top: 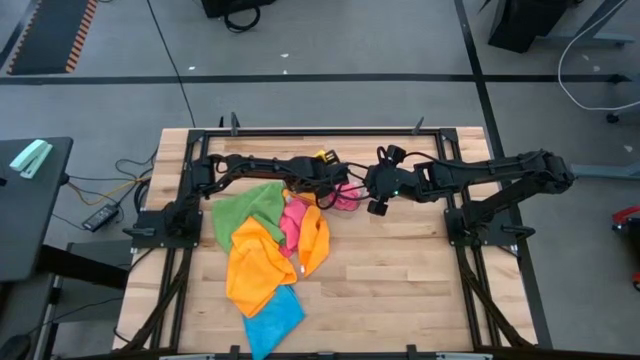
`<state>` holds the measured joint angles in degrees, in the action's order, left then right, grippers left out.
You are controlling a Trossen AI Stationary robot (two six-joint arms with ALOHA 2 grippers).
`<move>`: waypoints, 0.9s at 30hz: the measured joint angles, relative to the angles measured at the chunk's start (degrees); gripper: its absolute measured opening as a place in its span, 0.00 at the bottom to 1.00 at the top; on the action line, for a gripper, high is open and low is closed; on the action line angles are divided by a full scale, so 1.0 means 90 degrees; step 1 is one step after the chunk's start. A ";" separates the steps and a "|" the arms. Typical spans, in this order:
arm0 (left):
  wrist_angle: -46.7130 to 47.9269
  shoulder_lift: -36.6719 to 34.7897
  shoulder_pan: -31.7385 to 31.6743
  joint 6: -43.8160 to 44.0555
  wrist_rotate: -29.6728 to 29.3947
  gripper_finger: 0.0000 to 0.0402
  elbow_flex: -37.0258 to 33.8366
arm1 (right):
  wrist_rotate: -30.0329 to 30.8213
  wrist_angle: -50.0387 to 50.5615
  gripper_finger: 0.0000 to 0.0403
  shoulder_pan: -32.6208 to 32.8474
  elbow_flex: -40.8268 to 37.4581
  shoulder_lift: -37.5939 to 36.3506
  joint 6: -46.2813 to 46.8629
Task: Fold microfiber towels
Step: Put the yellow microfiber cloth into the transparent bin
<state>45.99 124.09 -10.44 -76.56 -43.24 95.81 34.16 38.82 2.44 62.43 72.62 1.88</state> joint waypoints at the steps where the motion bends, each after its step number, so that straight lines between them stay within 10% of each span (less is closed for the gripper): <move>1: 0.0104 0.0003 0.0000 0.0101 0.0000 0.37 0.0072 | 0.0008 -0.0014 0.48 0.0000 0.0000 0.0000 -0.0035; 14: 0.1930 0.0002 -0.0006 0.2076 0.1451 0.58 0.1283 | 0.0012 -0.0053 0.48 -0.0007 0.0000 -0.0002 -0.0092; 27: 0.2523 -0.0381 0.0022 0.4540 0.1490 0.48 0.1285 | -0.0468 -0.0985 0.48 -0.0200 -0.0526 -0.0007 -0.0928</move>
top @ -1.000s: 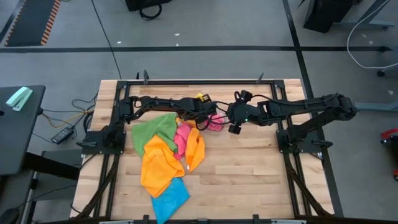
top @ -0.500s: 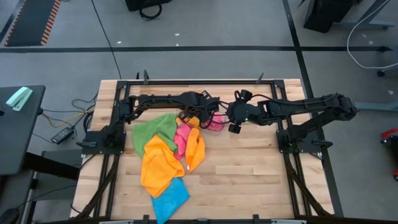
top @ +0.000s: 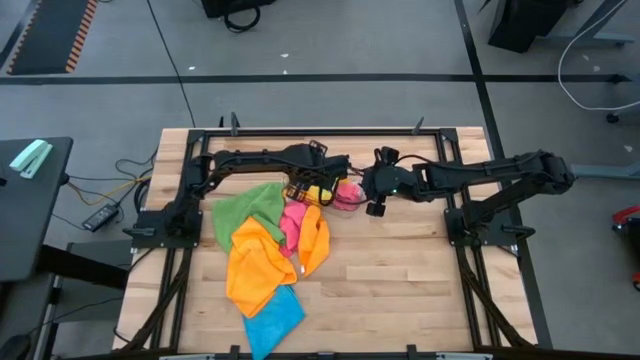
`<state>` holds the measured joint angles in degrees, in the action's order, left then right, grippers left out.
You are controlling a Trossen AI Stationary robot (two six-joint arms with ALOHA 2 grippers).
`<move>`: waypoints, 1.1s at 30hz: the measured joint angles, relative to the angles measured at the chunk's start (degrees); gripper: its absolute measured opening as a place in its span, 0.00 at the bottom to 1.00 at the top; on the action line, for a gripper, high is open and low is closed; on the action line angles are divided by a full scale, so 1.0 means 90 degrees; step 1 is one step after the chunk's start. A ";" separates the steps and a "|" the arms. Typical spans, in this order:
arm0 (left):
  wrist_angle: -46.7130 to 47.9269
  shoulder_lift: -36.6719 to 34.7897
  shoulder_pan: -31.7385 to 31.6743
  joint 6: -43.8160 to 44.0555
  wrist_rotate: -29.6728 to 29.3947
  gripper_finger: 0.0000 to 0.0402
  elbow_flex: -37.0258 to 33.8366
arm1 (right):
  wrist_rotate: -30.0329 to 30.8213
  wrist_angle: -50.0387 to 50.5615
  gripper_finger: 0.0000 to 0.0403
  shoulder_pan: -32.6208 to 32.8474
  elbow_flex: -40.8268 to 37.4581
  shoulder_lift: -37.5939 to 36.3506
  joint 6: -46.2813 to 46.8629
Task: Fold microfiber towels
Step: Put the yellow microfiber cloth into the transparent bin
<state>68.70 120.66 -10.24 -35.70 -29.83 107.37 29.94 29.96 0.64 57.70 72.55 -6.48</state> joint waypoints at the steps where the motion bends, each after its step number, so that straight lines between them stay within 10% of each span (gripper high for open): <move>1: -0.0053 -0.0043 0.0002 0.0162 0.0037 0.47 0.0000 | -0.0153 -0.0162 0.48 -0.0052 -0.0109 0.0000 -0.0118; 10: -0.0810 -0.0170 0.0206 0.1314 0.1538 0.34 -0.0045 | -0.0070 0.0189 0.48 -0.0218 -0.0326 -0.0079 -0.0198; 18: -0.2205 -0.0117 0.0519 0.2607 0.1604 0.32 -0.0226 | 0.0324 0.0898 0.48 -0.0231 -0.0314 -0.0742 -0.0176; 33: -0.3420 0.0395 0.0467 0.3334 0.1049 0.63 -0.0221 | 0.0372 0.0694 0.48 -0.0240 -0.1023 -0.1527 -0.0071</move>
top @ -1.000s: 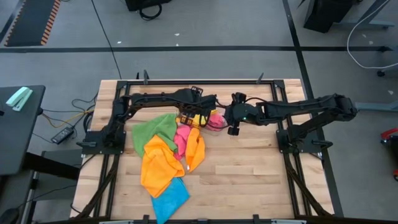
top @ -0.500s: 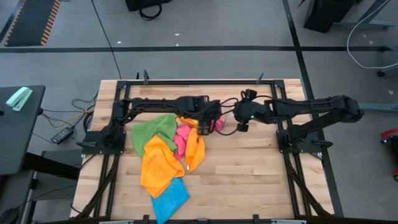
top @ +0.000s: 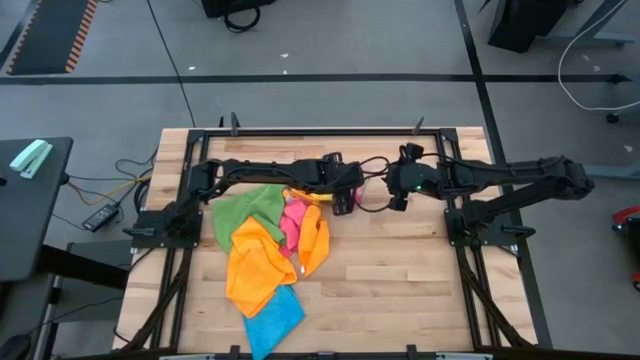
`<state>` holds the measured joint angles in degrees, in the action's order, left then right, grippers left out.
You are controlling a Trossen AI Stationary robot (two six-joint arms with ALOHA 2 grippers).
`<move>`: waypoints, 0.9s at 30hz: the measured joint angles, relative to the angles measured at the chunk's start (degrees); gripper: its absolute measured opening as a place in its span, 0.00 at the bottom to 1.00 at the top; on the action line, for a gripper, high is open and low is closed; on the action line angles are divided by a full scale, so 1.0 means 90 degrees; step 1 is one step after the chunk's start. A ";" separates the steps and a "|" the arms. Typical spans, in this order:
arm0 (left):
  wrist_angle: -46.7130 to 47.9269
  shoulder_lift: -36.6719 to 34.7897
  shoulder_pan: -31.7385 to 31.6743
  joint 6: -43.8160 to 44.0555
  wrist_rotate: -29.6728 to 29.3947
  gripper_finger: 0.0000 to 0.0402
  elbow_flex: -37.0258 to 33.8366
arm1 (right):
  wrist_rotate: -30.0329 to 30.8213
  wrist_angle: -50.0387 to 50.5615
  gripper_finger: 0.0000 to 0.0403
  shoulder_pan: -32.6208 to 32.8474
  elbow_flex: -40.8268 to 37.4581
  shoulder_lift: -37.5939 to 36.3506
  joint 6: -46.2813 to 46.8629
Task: Fold microfiber towels
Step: Put the yellow microfiber cloth into the transparent bin
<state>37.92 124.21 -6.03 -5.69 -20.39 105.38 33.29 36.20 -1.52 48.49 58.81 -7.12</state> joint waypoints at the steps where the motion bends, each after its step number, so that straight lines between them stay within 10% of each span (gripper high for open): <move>1: 0.0080 0.0041 0.0011 -0.0111 -0.0150 0.64 -0.0009 | -0.0007 -0.0045 0.48 0.0000 -0.0074 -0.0036 0.0034; 15: 0.0172 0.0402 0.0008 -0.0491 -0.0935 0.49 -0.0005 | -0.0013 -0.0506 0.48 0.0005 -0.0435 -0.0182 0.0152; 27: 0.0509 0.0402 -0.0061 -0.0442 -0.0871 0.10 -0.0005 | -0.0014 -0.0519 0.48 0.0010 -0.0435 -0.0182 0.0151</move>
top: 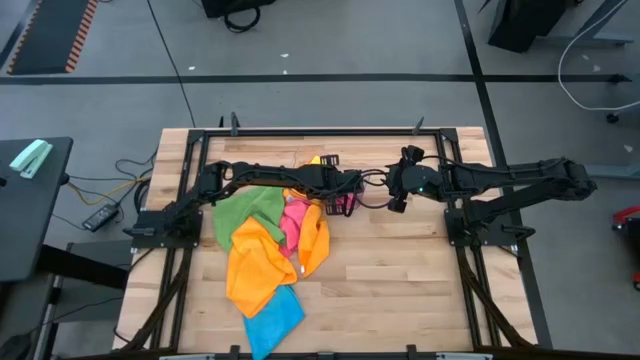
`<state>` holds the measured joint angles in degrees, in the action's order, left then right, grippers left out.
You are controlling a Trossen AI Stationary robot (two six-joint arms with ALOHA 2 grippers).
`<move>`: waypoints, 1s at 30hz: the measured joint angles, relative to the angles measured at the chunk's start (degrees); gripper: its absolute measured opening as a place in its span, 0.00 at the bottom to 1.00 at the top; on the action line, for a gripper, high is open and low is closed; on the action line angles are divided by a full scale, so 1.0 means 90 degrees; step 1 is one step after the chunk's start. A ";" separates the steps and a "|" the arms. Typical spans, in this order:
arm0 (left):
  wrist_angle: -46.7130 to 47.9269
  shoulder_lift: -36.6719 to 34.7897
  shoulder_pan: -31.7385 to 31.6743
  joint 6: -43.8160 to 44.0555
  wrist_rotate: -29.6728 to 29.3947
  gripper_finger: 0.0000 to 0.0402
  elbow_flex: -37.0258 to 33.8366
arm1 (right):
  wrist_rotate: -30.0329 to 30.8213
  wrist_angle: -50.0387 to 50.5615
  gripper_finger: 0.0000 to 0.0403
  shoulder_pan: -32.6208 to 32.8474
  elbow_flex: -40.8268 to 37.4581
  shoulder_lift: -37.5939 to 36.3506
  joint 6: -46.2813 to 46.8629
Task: Fold microfiber towels
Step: Put the yellow microfiber cloth into the transparent bin
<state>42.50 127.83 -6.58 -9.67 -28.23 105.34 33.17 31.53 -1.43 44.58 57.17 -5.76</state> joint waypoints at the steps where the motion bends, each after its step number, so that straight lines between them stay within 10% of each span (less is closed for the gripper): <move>1: 0.0025 0.0000 -0.0001 0.0005 0.0029 0.06 0.0000 | 0.0000 0.0000 0.48 0.0000 0.0000 0.0000 0.0000; 30: 0.1427 -0.0134 -0.0759 0.2526 0.1052 0.02 0.0342 | -0.0215 -0.0201 0.48 0.0022 -0.0615 0.0004 0.1246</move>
<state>55.35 126.63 -13.41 13.06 -18.76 108.42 31.24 29.72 -1.23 39.05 57.21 5.45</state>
